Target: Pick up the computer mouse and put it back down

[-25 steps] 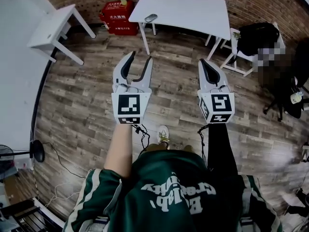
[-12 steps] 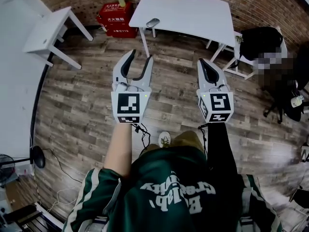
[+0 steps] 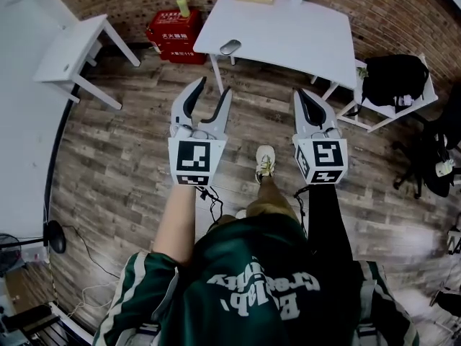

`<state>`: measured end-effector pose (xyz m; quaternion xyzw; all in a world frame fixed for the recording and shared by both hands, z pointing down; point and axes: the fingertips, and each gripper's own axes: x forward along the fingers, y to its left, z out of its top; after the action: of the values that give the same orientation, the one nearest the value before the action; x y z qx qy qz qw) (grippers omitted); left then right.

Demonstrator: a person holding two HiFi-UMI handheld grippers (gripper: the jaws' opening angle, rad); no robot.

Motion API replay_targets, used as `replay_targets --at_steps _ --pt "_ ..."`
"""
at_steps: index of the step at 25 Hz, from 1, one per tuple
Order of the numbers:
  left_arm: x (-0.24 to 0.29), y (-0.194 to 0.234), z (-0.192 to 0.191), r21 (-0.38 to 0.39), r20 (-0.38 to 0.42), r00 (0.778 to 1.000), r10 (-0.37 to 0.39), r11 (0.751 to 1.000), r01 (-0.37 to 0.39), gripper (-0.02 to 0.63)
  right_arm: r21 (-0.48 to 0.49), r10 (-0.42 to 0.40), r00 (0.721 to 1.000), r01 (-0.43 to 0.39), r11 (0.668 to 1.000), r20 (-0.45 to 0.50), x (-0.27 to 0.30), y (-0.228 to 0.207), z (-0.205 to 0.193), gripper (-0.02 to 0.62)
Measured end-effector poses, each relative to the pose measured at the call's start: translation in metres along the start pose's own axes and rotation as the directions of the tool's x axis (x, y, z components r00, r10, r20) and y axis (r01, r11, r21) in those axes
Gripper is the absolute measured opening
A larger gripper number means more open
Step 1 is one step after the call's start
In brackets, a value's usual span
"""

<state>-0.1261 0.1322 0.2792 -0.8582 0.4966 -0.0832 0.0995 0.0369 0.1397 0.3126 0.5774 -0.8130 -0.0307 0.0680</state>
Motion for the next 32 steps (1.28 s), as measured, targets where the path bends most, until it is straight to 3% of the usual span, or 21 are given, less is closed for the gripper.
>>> replay_targets --at_steps 19,32 --pt "0.242 0.074 -0.043 -0.008 -0.068 0.998 0.014 1.000 -0.015 0.199 0.027 0.120 0.993 -0.120 0.992 0.008 0.255 -0.119 -0.009 0.015" --pt "0.352 0.121 -0.085 0.019 -0.153 0.987 0.050 0.999 -0.047 0.199 0.017 0.198 0.980 -0.197 0.980 -0.007 0.386 -0.164 -0.013 0.015"
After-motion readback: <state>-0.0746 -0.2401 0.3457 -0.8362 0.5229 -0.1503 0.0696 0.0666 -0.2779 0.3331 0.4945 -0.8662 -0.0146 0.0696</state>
